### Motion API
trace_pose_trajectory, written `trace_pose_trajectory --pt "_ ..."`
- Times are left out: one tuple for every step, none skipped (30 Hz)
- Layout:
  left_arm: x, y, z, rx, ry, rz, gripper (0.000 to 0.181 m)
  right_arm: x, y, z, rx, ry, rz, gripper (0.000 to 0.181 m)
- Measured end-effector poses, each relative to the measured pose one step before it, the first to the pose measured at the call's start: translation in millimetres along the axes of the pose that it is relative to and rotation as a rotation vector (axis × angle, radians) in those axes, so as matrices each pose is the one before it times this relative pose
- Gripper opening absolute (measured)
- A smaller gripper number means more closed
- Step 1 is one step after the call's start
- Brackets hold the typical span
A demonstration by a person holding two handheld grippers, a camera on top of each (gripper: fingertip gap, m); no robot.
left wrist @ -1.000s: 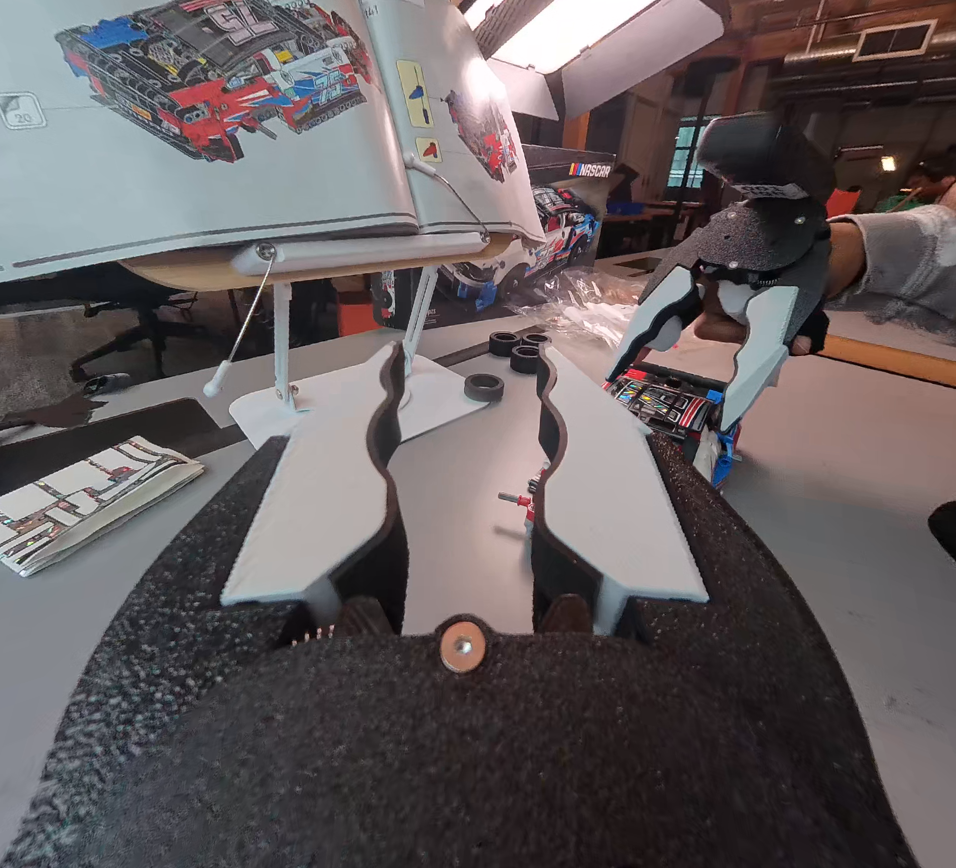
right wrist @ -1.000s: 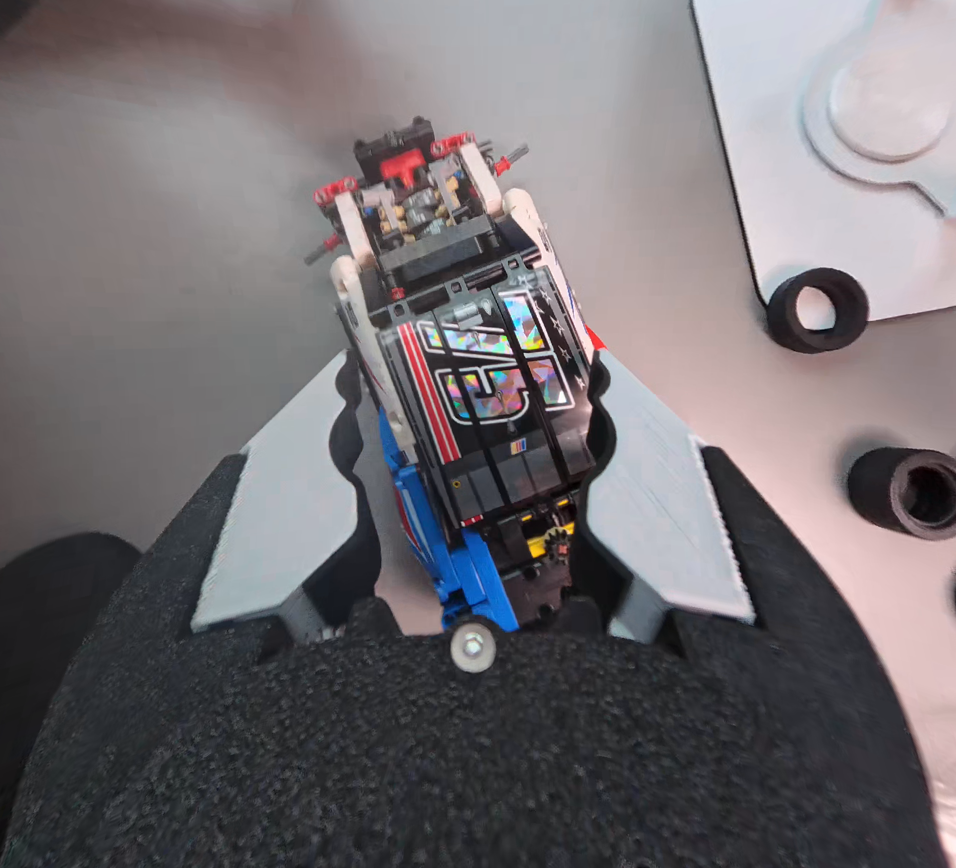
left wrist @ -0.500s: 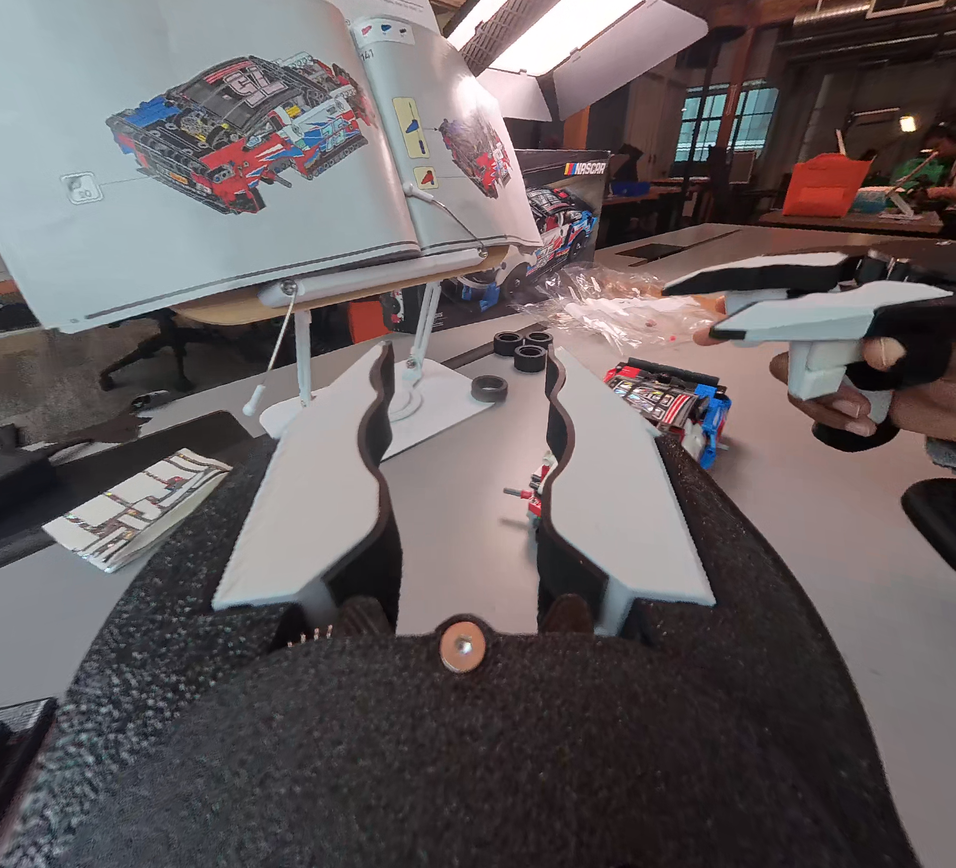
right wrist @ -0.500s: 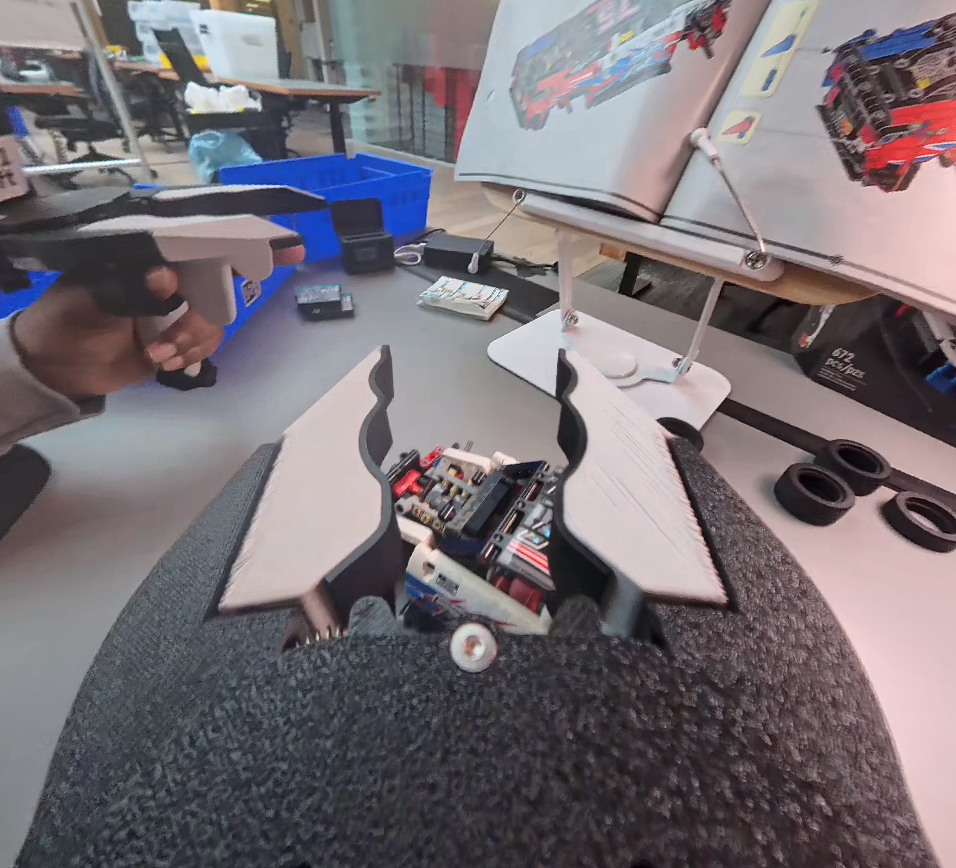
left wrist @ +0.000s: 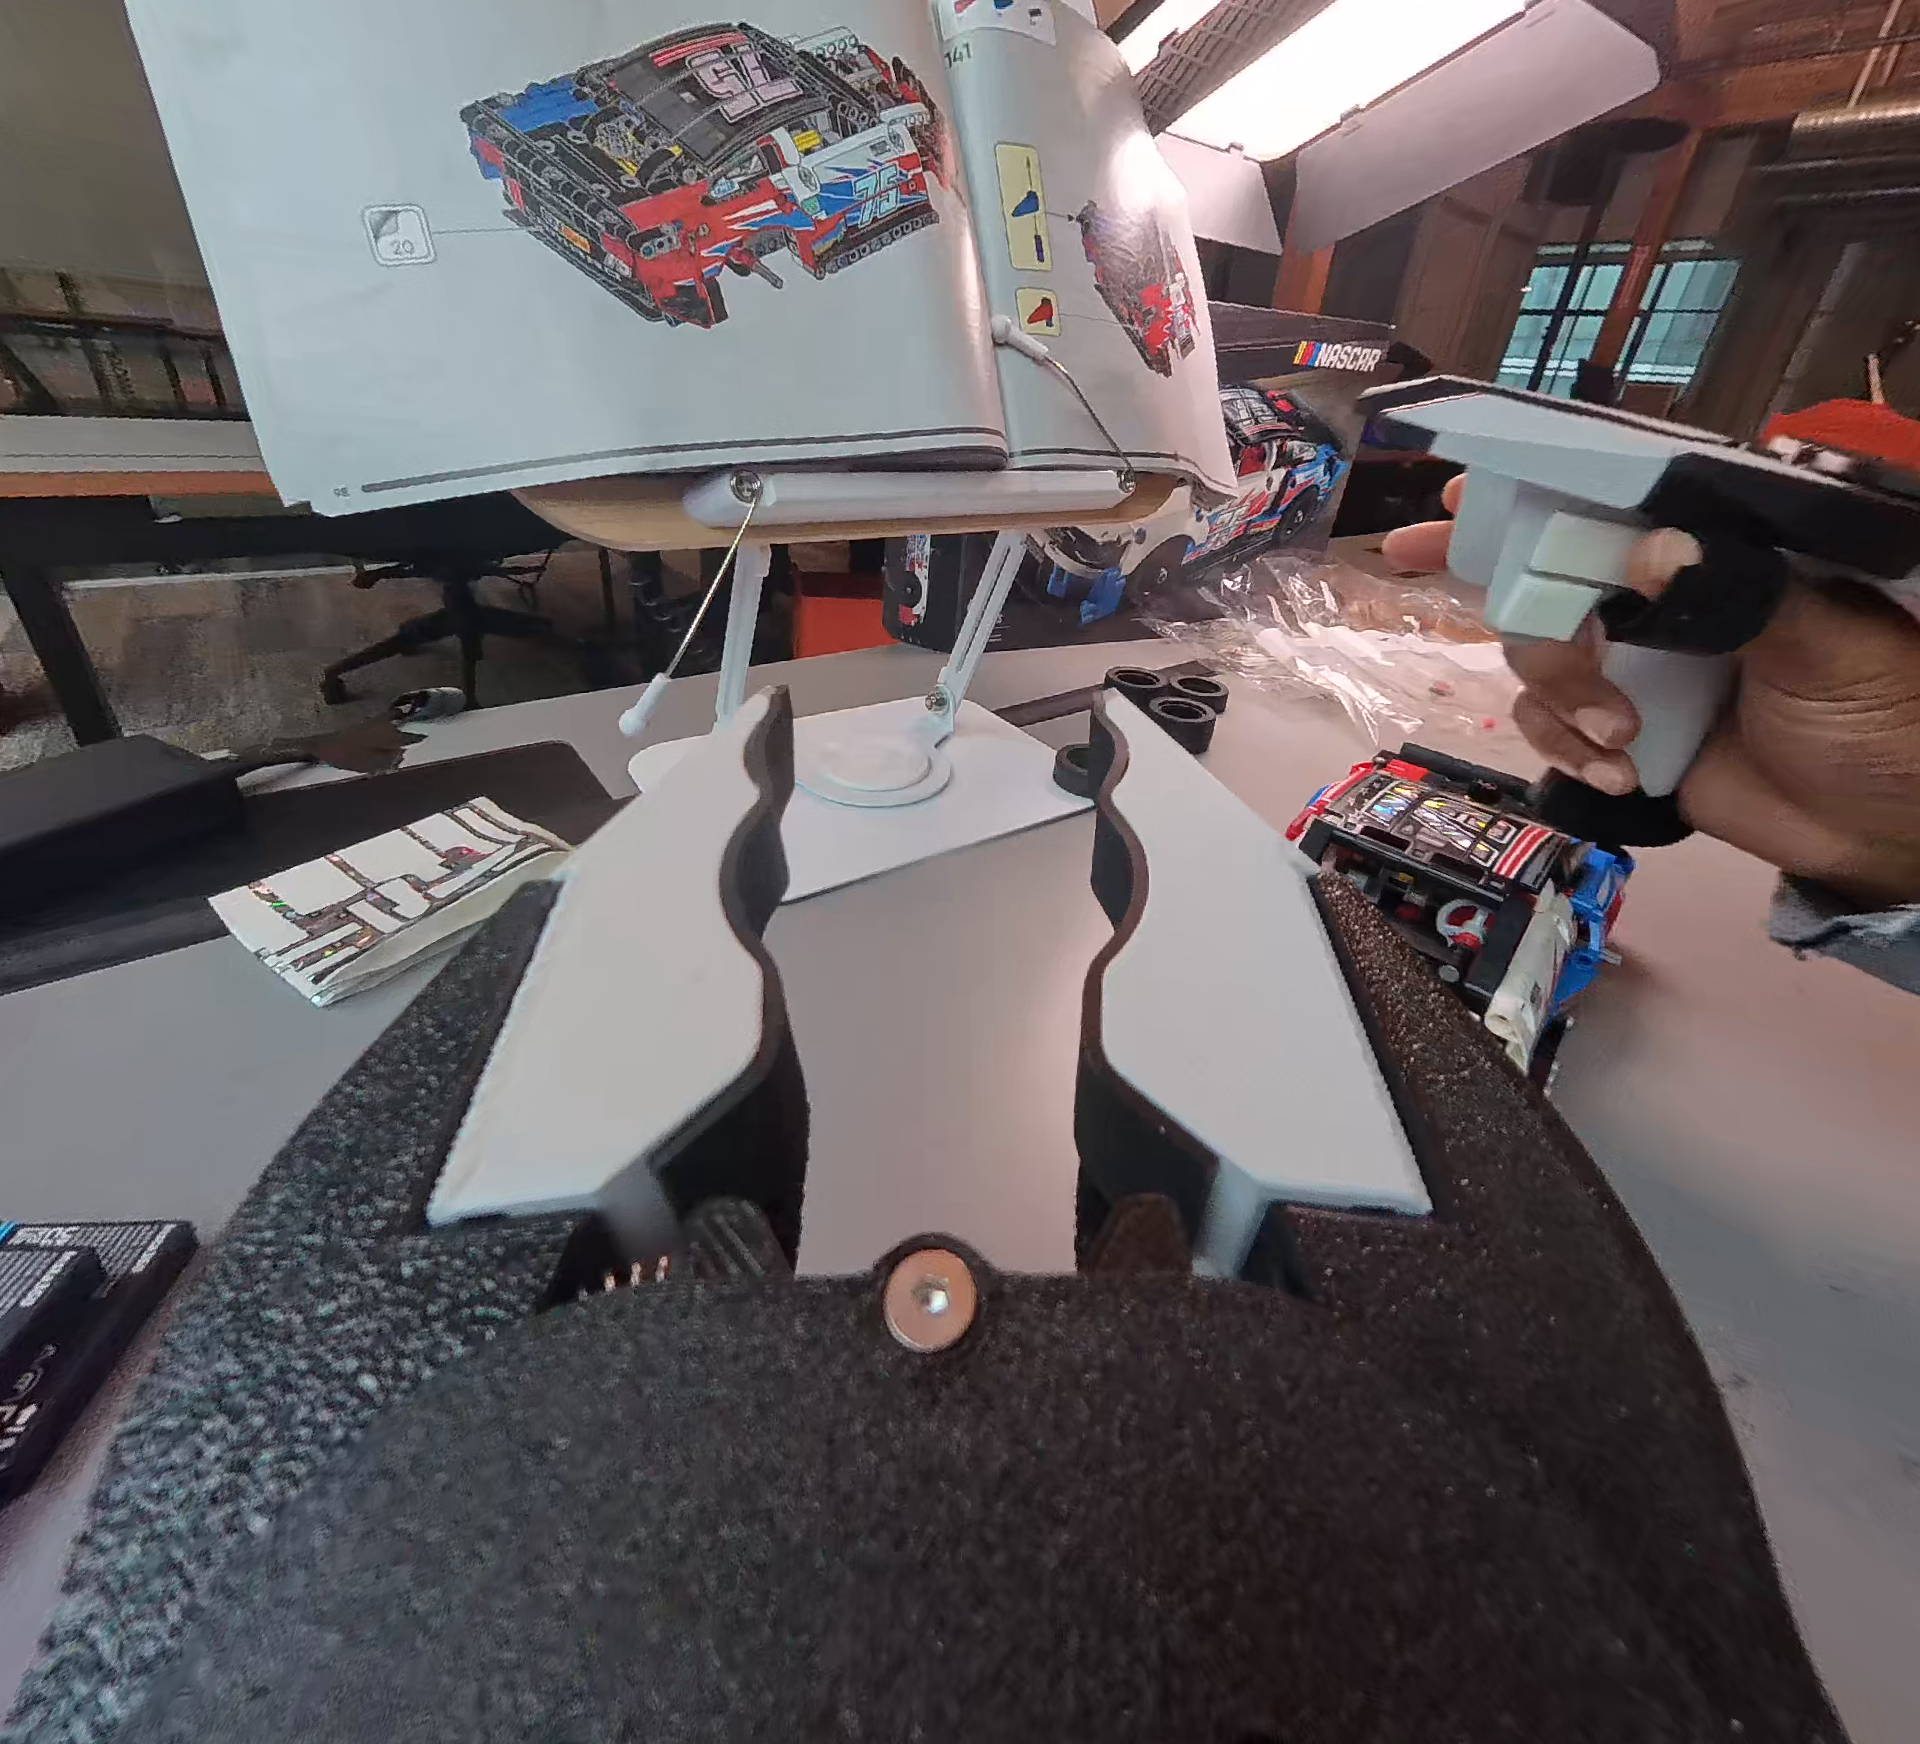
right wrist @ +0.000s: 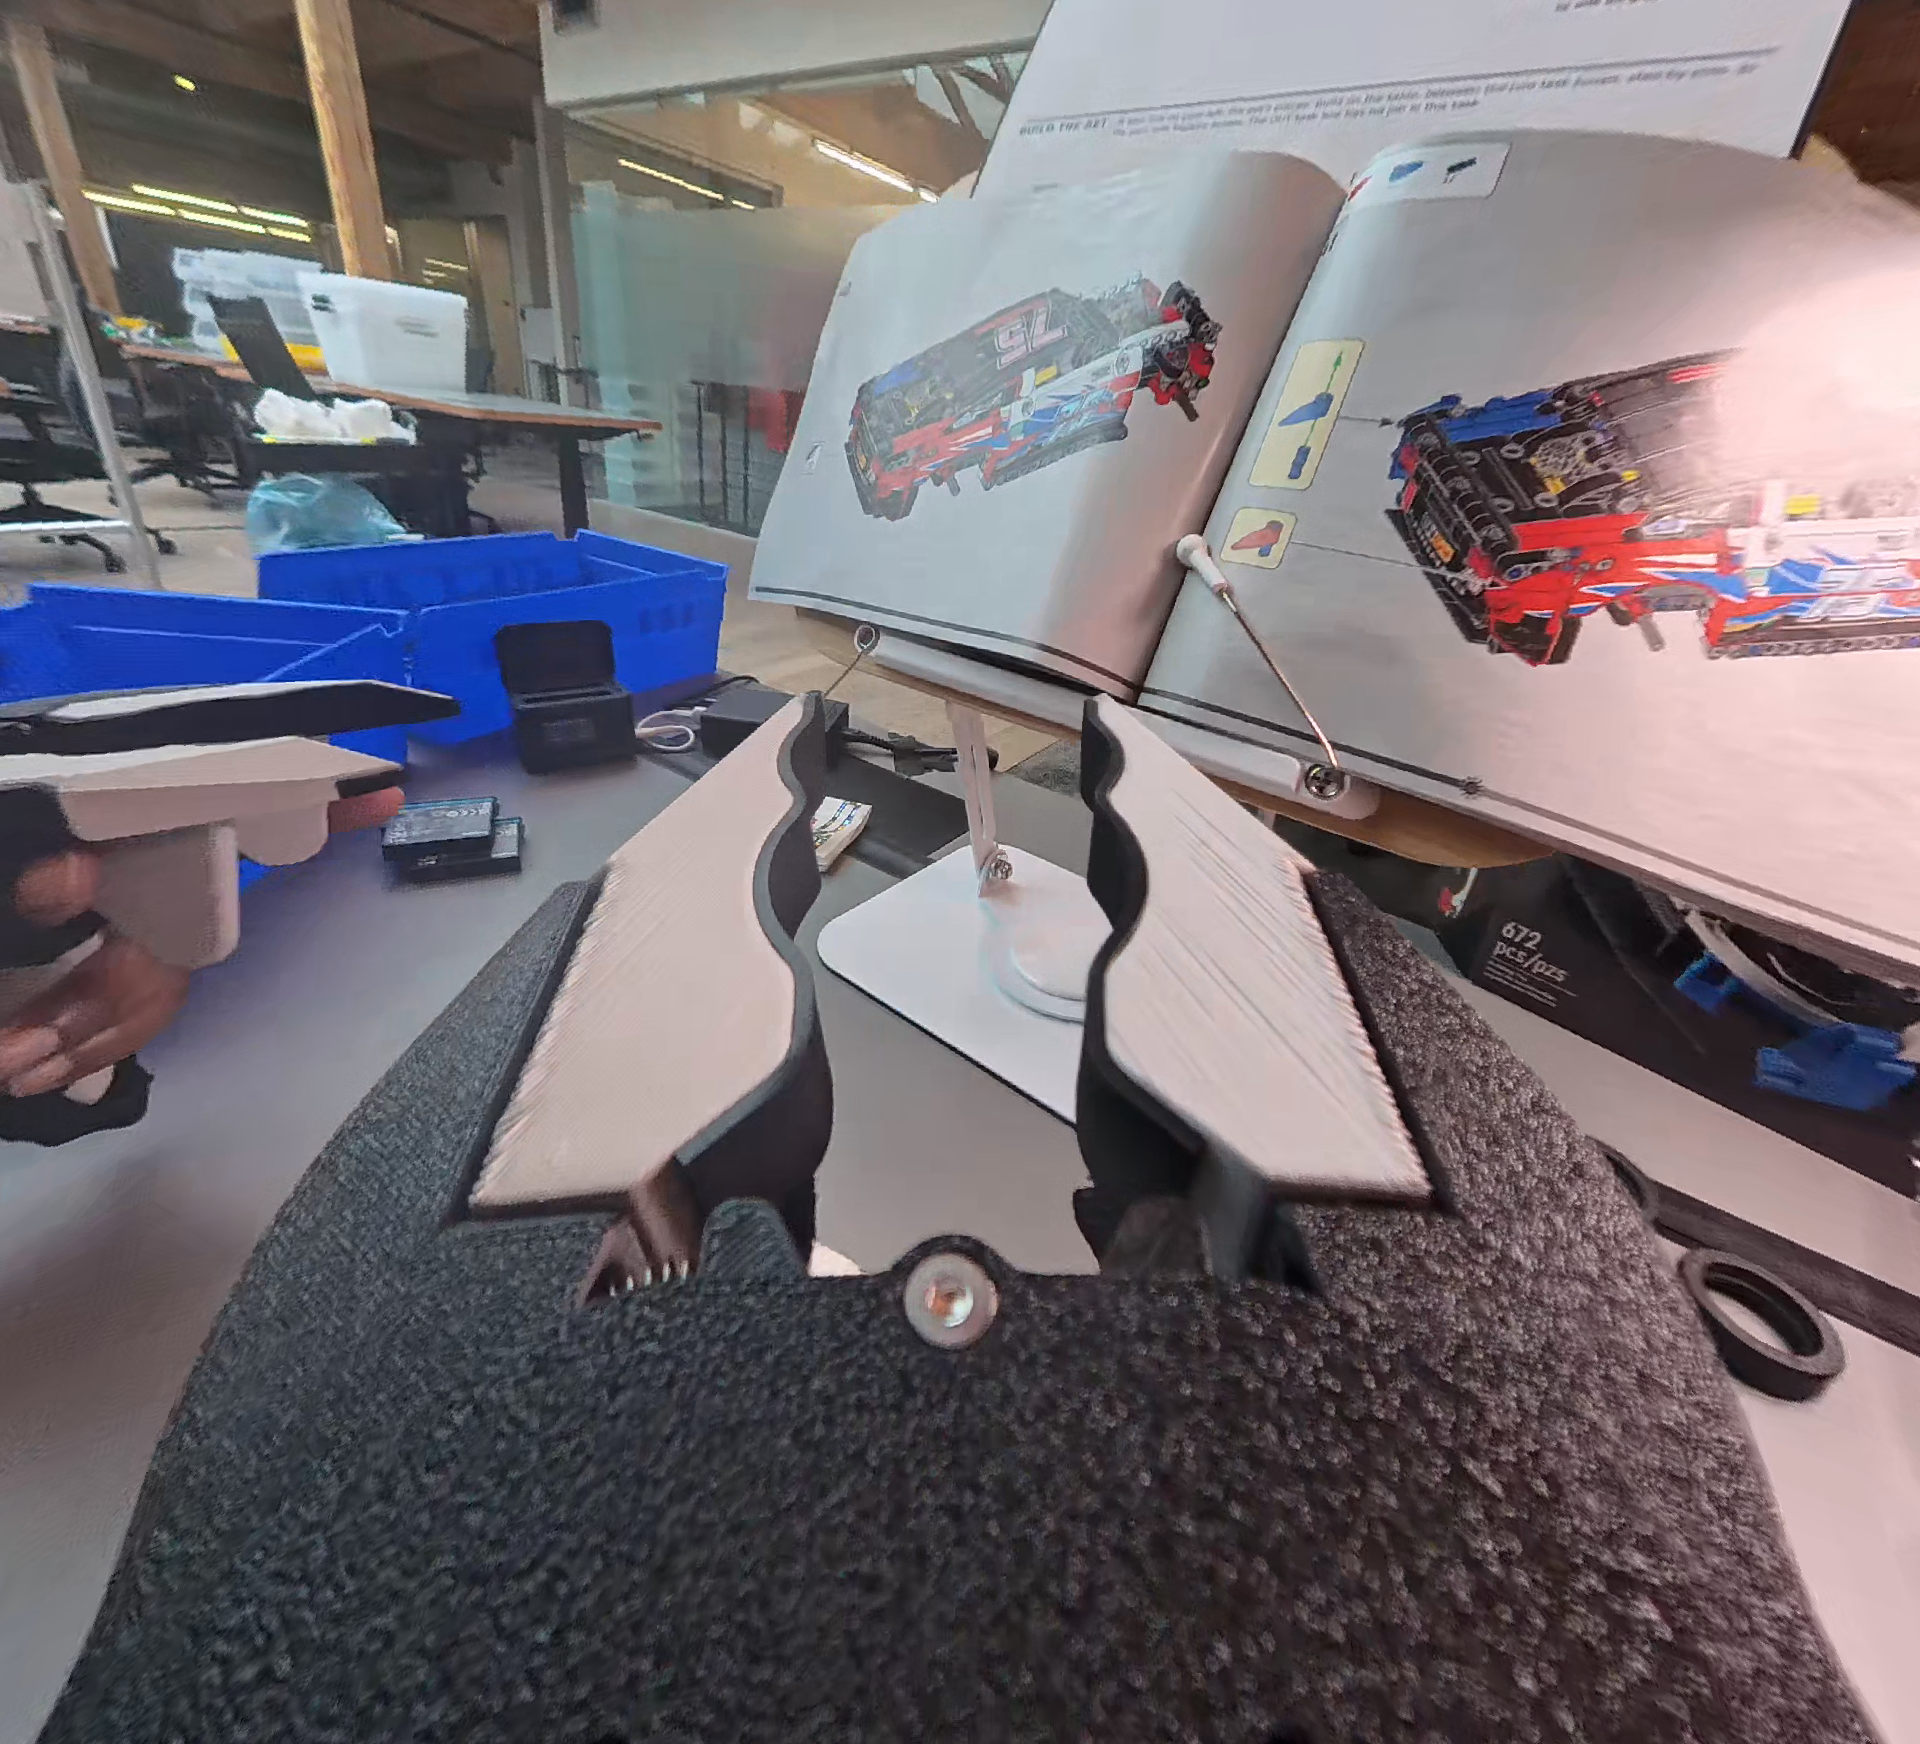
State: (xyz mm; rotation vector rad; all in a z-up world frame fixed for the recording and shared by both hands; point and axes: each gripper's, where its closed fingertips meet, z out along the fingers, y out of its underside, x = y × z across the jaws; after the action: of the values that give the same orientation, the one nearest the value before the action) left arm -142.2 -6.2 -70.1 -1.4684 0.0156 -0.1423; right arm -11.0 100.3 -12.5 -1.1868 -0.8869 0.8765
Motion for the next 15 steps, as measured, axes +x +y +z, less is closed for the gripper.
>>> trace_pose_trajectory --pt "1.06 -0.49 4.03 -0.006 -0.0009 0.0073 0.057 0.24 -5.89 -6.26 0.0138 0.0057 0.0059 0.049" --pt "3.1 -1.69 2.59 0.0008 0.0048 0.0025 0.058 -0.71 -5.58 -6.24 0.0215 0.0012 0.02 0.049" --pt "4.2 -2.4 0.91 0.0061 0.0066 -0.0011 0.058 -1.11 -3.52 -5.53 0.0132 -0.001 0.0044 0.048" --pt "4.95 -2.12 -0.02 0.0053 0.0072 0.0034 0.058 0.54 -1.56 -4.38 0.003 0.0101 -0.0236 0.046" --pt "4.57 -2.45 0.1 0.005 0.0045 0.011 0.057 1.32 -0.69 -2.26 -0.0069 0.0103 -0.0398 0.046" --pt "2.91 -3.39 0.77 0.0051 -0.0018 0.0144 0.057 1.14 -0.17 -0.01 -0.0121 0.0003 -0.0308 0.045" --pt "-0.1 -4.22 1.75 0.0066 -0.0123 0.0132 0.056 1.21 0.21 1.66 -0.013 -0.0085 -0.0017 0.045" --pt "-2.6 -4.22 2.94 0.0018 -0.0168 0.0043 0.055 0.96 0.1 3.13 -0.0104 -0.0179 0.0152 0.045" --pt "-4.29 -4.22 3.59 0.0001 -0.0189 -0.0034 0.055 1.18 -0.44 3.93 -0.0092 -0.0217 0.0169 0.045" --pt "-5.77 -4.91 4.14 0.0057 -0.0245 -0.0009 0.055 2.73 -0.91 4.78 -0.0118 -0.0151 0.0124 0.045" --pt "-6.38 -5.06 5.02 0.0075 -0.0268 0.0042 0.054 4.12 -2.48 5.37 -0.0076 -0.0071 0.0094 0.045" --pt "-6.03 -4.7 5.66 0.0071 -0.0216 0.002 0.055 3.65 -4.11 5.41 0.0016 -0.0113 0.0113 0.045" --pt "-5.55 -4.8 6.25 0.0104 -0.0168 -0.0038 0.054 3.95 -4.19 5.3 0.004 -0.0095 0.0159 0.046" --pt "-5.41 -4.54 6.8 0.012 -0.0147 -0.0032 0.054 5.39 -2.68 4.64 0.0026 0.0038 0.0138 0.046" --pt "-4.91 -3.85 7.59 0.0101 -0.0118 0.0044 0.054 4.51 -1.45 3.35 0.0064 0.0019 0.0051 0.046"
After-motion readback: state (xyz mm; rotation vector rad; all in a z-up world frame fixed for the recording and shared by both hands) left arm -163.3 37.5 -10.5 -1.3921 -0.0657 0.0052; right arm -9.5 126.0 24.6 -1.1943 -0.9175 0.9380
